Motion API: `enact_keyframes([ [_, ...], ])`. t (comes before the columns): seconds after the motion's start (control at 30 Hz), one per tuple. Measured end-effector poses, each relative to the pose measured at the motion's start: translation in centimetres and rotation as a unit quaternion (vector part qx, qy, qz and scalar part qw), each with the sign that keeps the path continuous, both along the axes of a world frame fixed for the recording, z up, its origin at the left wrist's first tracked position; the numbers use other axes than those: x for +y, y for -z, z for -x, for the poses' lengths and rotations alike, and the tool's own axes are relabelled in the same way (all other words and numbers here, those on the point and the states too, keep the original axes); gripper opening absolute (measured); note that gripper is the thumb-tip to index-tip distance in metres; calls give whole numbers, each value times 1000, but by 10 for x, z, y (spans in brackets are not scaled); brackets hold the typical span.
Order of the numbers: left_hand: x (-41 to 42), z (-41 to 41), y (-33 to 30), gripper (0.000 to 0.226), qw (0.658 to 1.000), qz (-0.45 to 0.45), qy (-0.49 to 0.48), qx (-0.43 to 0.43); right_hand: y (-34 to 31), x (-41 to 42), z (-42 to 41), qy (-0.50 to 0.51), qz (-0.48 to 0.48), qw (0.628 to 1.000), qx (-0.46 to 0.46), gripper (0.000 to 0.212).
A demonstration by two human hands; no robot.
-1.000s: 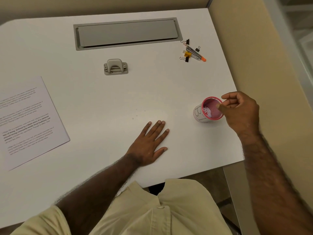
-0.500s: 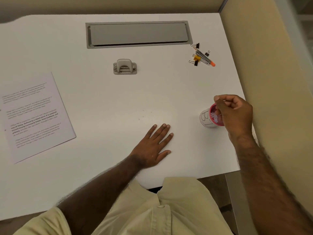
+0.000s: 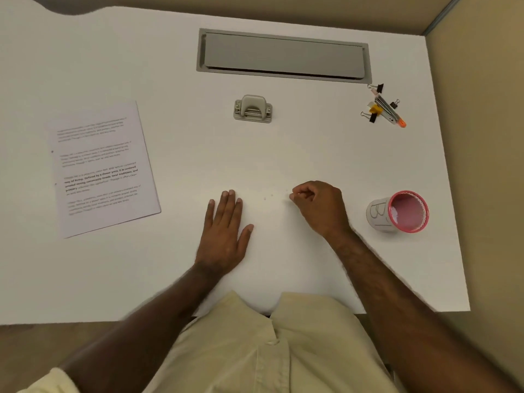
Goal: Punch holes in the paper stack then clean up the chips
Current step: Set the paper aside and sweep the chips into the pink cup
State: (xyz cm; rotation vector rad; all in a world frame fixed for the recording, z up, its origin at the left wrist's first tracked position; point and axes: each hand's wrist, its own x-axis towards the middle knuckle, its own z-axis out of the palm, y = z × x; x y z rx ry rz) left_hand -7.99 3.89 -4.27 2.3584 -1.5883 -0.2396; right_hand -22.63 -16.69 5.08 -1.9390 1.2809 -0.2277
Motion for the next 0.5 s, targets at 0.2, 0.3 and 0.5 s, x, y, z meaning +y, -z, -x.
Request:
enact_keyframes([
  [0.2,0,-3,2,68,1000,6,-12,9,28,15,-11,-36,96,993,63,17],
  [0.3,0,-4,2,68,1000,-4,-11,6,36,38,-12,-80,197,972,101,25],
  [0.5,0,-3,1,70,999,-32,-15,11,41,73,-21,-183,214,952,123,42],
])
